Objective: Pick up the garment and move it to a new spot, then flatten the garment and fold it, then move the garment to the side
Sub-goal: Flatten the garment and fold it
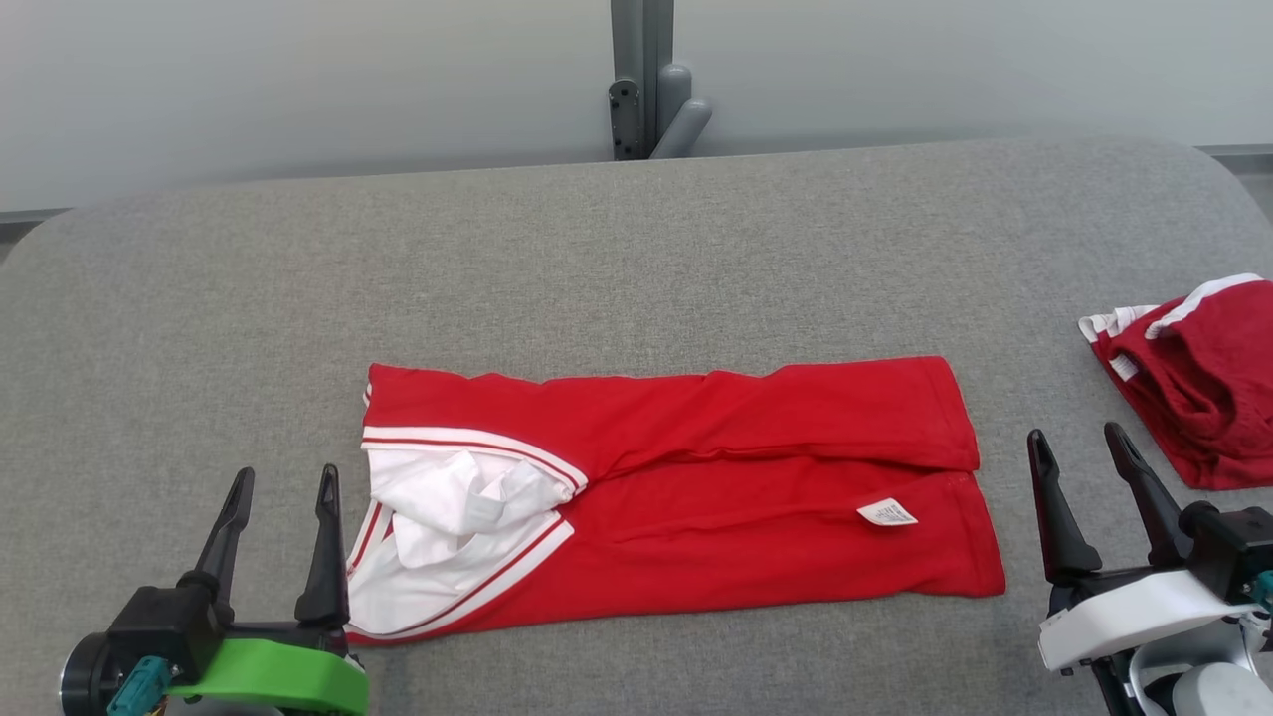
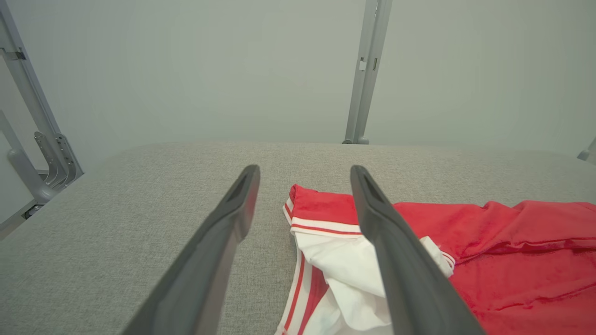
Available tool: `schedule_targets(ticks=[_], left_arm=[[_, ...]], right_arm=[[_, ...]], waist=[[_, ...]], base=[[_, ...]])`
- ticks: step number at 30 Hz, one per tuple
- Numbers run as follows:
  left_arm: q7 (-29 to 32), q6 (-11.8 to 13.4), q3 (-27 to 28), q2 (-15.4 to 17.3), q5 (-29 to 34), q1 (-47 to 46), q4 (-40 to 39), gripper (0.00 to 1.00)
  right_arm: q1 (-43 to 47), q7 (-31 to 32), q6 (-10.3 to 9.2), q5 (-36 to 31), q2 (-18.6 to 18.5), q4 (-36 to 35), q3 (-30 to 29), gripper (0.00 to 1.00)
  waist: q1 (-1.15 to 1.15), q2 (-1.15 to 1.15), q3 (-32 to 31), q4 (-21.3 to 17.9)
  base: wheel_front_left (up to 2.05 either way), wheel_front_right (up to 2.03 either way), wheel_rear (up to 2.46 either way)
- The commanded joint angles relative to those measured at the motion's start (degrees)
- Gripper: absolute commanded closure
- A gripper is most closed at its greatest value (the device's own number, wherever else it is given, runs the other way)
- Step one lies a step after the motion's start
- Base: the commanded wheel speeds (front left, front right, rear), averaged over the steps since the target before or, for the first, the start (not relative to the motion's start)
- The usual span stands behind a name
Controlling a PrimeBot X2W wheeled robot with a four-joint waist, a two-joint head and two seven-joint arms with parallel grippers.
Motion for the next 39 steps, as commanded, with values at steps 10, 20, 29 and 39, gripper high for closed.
schedule_targets(ticks=[10, 20, 29, 39], left_arm=[[-0.17, -1.36, 0.11, -0.82, 1.29, -2.76, -0.91, 0.0], [-0.17, -3.53, 0.13, -2.39, 3.12, -8.22, -0.17, 0.0], [-0.18, -5.18, 1.13, -4.27, 4.79, -10.62, 0.6, 0.0], [-0.18, -6.45, 3.07, -5.74, 6.26, -11.56, 1.53, 0.0]], right_arm=[[-0.22, 0.39, -0.03, 0.83, -0.61, 1.28, -2.56, 0.0], [-7.1, -0.3, -0.03, 3.08, -1.26, 12.25, -2.93, 0.0], [-13.52, -2.15, -0.03, 6.25, -0.72, 24.28, 1.13, 0.0], [-14.71, -2.73, 0.0, 9.59, 0.4, 30.81, 7.01, 0.65]], waist=[[0.0, 0.0, 1.33, 2.04], [0.0, 0.0, 6.73, 5.32], [0.0, 0.0, 9.96, 6.15], [0.0, 0.0, 10.82, 5.58]], base=[[0.0, 0.0, 0.0], [0.0, 0.0, 0.0], [0.0, 0.0, 0.0], [0.0, 0.0, 0.0]])
